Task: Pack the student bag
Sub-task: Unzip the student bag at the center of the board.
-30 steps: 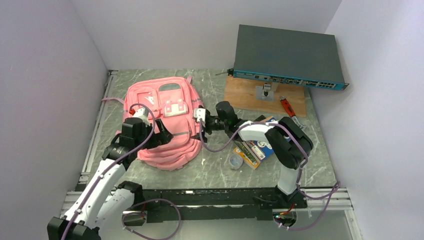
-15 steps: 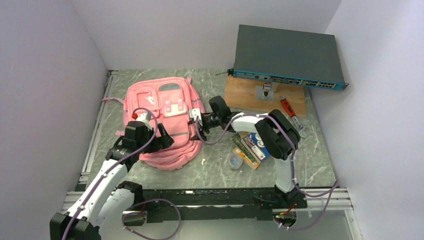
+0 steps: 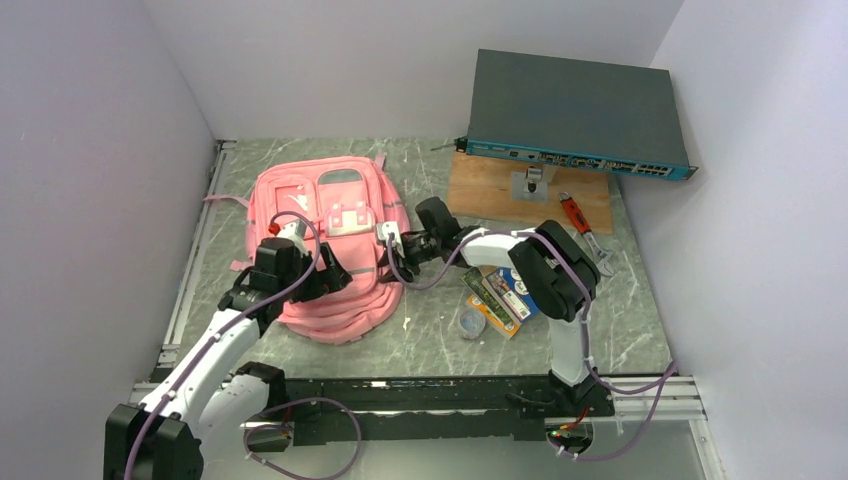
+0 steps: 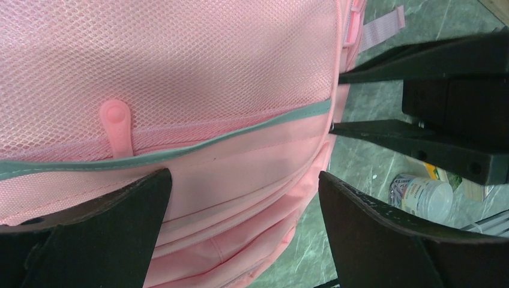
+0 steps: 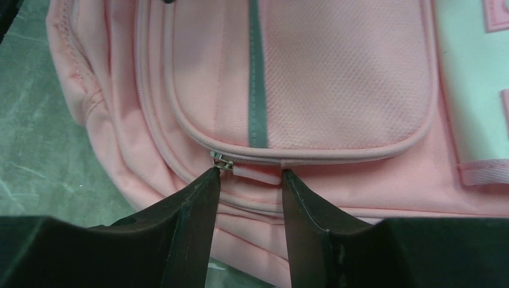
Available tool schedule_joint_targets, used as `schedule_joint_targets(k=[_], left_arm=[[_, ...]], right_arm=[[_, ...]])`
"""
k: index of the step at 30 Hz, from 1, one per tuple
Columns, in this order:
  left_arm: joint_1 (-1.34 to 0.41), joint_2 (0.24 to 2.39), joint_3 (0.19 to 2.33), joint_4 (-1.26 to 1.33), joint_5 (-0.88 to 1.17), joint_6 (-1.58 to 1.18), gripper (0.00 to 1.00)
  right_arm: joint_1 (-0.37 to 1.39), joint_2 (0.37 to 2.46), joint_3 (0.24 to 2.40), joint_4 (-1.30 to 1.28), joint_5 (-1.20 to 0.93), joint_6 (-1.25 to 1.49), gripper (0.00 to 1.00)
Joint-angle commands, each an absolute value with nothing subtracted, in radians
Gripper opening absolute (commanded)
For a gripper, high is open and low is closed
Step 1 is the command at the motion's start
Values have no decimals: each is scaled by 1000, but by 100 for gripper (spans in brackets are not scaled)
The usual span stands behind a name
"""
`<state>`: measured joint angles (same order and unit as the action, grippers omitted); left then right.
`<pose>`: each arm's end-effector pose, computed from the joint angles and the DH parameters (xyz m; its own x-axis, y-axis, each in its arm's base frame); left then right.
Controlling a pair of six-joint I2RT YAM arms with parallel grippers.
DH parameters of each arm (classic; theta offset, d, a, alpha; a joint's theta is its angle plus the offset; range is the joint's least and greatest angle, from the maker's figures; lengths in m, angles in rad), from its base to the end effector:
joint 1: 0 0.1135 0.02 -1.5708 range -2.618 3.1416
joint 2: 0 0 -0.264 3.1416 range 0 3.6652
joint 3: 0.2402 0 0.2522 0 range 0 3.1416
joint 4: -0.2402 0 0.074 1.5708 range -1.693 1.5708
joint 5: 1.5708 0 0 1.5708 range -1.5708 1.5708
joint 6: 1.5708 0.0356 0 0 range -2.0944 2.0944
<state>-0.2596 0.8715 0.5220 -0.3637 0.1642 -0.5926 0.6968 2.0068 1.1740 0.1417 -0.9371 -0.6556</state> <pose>0.1757 -0.0527 0.2166 -0.7327 -0.3755 -0.5676 -0.0440 0.8584 -0.5111 0.2991 0.2877 0.1513 0.1345 -0.3582 -0.9239 -0.9767 -0.2053 -0.0626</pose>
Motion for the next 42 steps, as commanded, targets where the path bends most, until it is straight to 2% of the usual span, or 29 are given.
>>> schedule_joint_targets(k=[1,8,10,14,17,22,25,31,34,38,42], left_arm=[[-264,883,531,-331,173,-598,98],[-264,861,570,-379,154,-581,99],[-264,851,586,-399,148,-578,99],[-264,838,615,-436,150,-567,99],[-264,842,638,-457,143,-556,99],[-258,839,660,-486,136,-546,99],[-233,823,666,-503,148,-546,100],[-95,829,685,-537,256,-538,100],[-21,837,700,-567,239,-530,98],[72,853,708,-584,242,-528,100],[146,876,709,-575,290,-511,100]], right_arm=[[758,1918,1081,209,-888,-583,44],[888,1815,914,409,-575,-470,41],[923,1800,891,436,-483,-425,35],[959,1792,859,501,-355,-325,33],[978,1797,826,577,-321,-305,45],[999,1807,769,713,-220,-336,55],[1017,1819,736,790,-182,-369,46],[1048,1866,679,938,-172,-402,43],[1053,1909,695,963,-161,-397,44],[1058,1946,715,998,-77,-401,30],[1058,1919,698,999,-37,-406,4]])
